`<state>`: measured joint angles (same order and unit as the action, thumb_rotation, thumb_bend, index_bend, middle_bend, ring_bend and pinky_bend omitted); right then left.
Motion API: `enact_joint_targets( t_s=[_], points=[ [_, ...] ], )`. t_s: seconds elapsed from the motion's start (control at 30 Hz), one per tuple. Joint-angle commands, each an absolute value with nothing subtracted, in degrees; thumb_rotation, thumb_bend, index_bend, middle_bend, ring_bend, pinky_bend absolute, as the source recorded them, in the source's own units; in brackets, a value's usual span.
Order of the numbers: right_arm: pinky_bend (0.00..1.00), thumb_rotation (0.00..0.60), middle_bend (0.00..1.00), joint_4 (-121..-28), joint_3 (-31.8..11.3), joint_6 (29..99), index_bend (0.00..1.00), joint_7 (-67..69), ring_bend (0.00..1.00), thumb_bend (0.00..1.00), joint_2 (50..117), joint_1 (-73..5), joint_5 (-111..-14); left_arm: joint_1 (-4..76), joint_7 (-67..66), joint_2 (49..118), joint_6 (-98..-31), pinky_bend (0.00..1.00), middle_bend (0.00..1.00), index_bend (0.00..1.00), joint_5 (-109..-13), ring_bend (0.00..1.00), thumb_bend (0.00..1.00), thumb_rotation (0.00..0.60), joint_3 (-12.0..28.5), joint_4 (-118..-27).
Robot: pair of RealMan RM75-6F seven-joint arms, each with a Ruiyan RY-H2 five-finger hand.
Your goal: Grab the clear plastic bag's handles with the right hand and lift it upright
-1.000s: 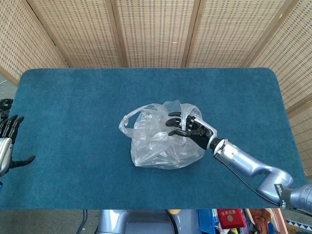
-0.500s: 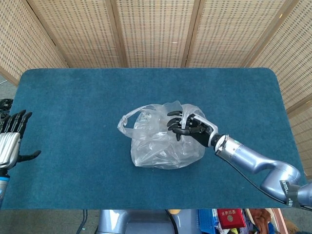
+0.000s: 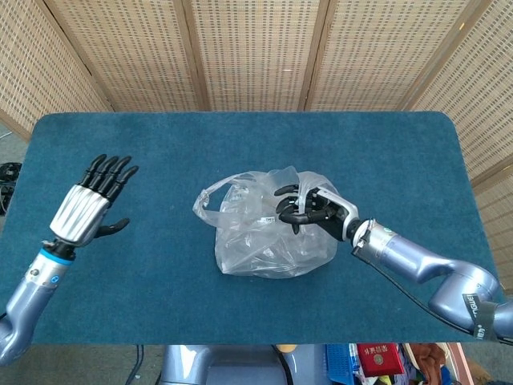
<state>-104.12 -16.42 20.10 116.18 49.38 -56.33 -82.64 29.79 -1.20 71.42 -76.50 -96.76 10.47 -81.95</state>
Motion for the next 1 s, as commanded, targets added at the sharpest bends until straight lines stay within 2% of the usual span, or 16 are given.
enact_joint_targets(
  t_s=[0.03, 0.4, 0.73, 1.0],
  points=[
    [0.62, 0.600, 0.50, -104.28, -16.68, 20.02, 0.35, 115.59, 0.44, 0.00, 49.82, -56.00, -83.37, 35.30, 0.15, 76.45, -77.79, 0.00, 0.00, 0.05, -101.76, 0.00, 0.20, 0.600, 11.48, -76.11],
    [0.62, 0.600, 0.50, -104.11, -18.38, 19.26, 0.34, 114.69, 0.42, 0.00, 49.24, -55.31, -83.33, 45.41, 3.52, 86.23, -79.13, 0.00, 0.00, 0.09, -108.13, 0.00, 0.21, 0.600, 10.60, -60.55],
    [0.62, 0.600, 0.50, -103.27, -19.32, 18.63, 0.34, 114.28, 0.42, 0.00, 48.36, -54.06, -82.68, 50.11, 6.69, 93.30, -82.73, 0.00, 0.00, 0.09, -109.91, 0.00, 0.24, 0.600, 8.24, -44.28],
    [0.62, 0.600, 0.50, -103.06, -20.32, 18.43, 0.34, 114.45, 0.42, 0.00, 47.74, -53.27, -82.53, 51.92, 8.69, 100.33, -83.88, 0.00, 0.00, 0.09, -108.37, 0.00, 0.24, 0.600, 7.30, -36.08]
  ],
)
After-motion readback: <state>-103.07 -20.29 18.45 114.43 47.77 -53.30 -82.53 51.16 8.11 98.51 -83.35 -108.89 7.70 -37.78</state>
